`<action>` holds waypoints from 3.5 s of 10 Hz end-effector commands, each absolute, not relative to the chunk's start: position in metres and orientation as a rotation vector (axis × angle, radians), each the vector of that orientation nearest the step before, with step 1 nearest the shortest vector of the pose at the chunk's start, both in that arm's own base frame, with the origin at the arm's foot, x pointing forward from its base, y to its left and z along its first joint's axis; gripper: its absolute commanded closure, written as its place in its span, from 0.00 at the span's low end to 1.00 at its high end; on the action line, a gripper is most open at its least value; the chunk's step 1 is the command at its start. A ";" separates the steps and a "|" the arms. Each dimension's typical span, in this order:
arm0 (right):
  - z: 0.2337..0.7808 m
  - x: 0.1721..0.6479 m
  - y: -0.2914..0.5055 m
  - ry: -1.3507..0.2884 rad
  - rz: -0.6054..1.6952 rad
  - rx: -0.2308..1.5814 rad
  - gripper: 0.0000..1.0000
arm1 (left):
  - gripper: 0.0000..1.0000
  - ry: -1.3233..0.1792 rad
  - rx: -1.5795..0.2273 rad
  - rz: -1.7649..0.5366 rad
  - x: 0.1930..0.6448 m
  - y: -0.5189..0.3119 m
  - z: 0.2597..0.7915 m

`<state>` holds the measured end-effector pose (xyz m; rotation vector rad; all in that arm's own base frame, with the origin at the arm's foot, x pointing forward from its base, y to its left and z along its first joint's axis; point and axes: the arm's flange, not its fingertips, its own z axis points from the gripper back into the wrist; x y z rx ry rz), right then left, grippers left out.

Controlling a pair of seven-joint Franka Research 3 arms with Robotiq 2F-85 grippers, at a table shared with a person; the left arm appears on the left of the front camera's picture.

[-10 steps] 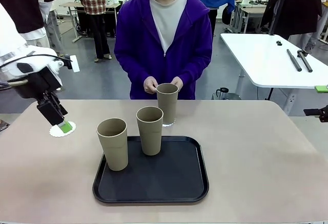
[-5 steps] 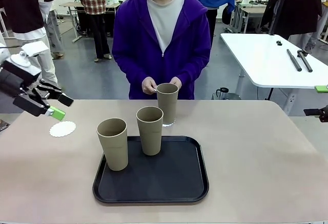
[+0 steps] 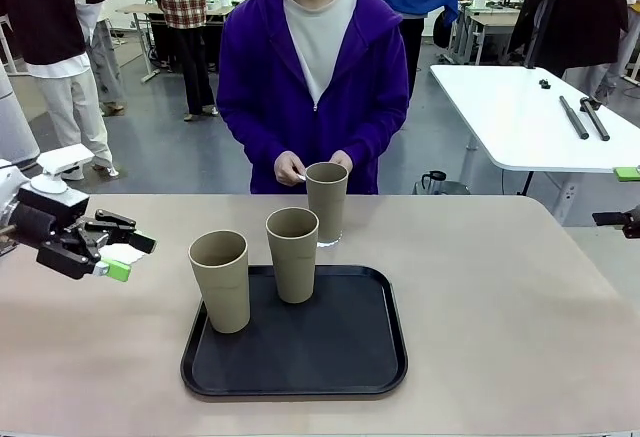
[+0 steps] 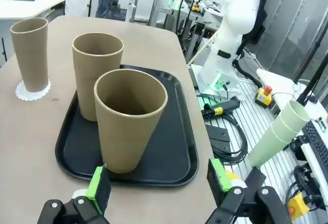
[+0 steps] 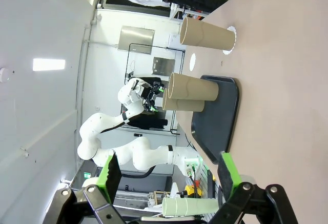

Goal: Place coasters on the table and set cups on them.
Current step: Take one Reusable plastic cup from the Flat Tray and place it on a coaster set by the human.

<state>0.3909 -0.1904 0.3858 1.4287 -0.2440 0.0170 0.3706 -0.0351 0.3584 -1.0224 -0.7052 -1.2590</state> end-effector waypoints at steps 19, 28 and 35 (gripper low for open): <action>0.386 0.392 -0.191 -0.243 0.020 1.431 0.00 | 0.00 -1.007 -1.078 -1.286 0.387 -0.065 0.260; 0.386 0.392 -0.191 -0.243 0.020 1.431 0.00 | 0.00 -1.063 -1.151 -1.317 0.400 -0.106 0.227; 0.386 0.392 -0.191 -0.243 0.020 1.431 0.00 | 0.00 -1.037 -1.203 -1.360 0.401 -0.137 0.215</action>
